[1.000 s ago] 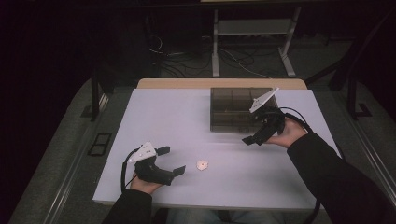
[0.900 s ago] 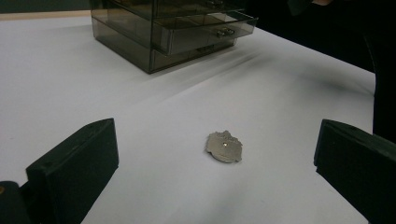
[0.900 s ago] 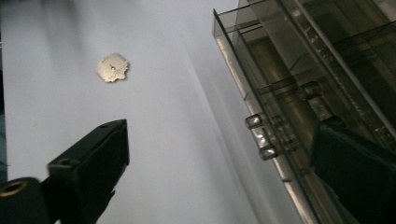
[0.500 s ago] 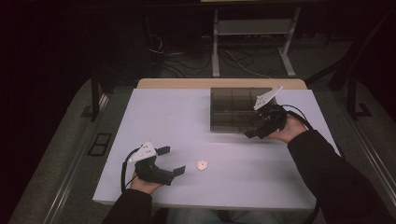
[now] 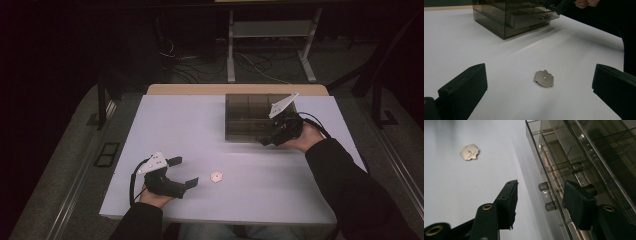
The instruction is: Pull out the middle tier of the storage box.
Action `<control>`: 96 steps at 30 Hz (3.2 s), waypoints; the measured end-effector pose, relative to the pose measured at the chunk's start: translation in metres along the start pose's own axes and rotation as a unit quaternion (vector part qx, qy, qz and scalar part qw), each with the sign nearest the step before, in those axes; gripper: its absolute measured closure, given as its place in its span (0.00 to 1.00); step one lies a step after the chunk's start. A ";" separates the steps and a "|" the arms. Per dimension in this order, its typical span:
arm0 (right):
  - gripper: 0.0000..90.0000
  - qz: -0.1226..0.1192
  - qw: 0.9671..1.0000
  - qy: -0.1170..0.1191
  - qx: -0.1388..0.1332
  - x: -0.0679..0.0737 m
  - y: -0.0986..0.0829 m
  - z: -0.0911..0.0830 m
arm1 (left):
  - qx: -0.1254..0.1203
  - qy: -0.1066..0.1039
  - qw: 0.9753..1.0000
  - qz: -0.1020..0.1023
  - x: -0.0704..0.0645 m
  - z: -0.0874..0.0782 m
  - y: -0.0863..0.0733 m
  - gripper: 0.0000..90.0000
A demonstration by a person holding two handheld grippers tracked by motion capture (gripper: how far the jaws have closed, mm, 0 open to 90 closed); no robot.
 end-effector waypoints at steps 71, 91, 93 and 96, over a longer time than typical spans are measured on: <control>0.91 -0.018 0.998 0.054 -0.032 -0.007 -0.015 0.017 | 0.002 0.001 1.000 0.002 0.001 0.000 0.000 0.00; 0.92 -0.014 0.998 0.055 -0.034 0.003 -0.019 0.015 | 0.002 0.001 1.000 0.002 0.001 0.000 0.000 0.00; 0.92 -0.015 0.998 0.057 -0.035 0.004 -0.020 0.015 | 0.002 0.001 1.000 0.002 0.001 0.000 0.000 0.00; 0.92 -0.012 0.998 0.059 -0.035 0.005 -0.021 0.015 | 0.002 0.001 1.000 0.001 0.000 0.000 0.000 0.00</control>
Point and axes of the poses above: each handheld gripper's, and its own axes: z roughly forward along the jaws, y roughly out of its top, x roughly to its left, the point moved 5 cm from there along z, roughly forward along the jaws, and after that the axes turned 4 degrees about -x, right-handed, at the moved point
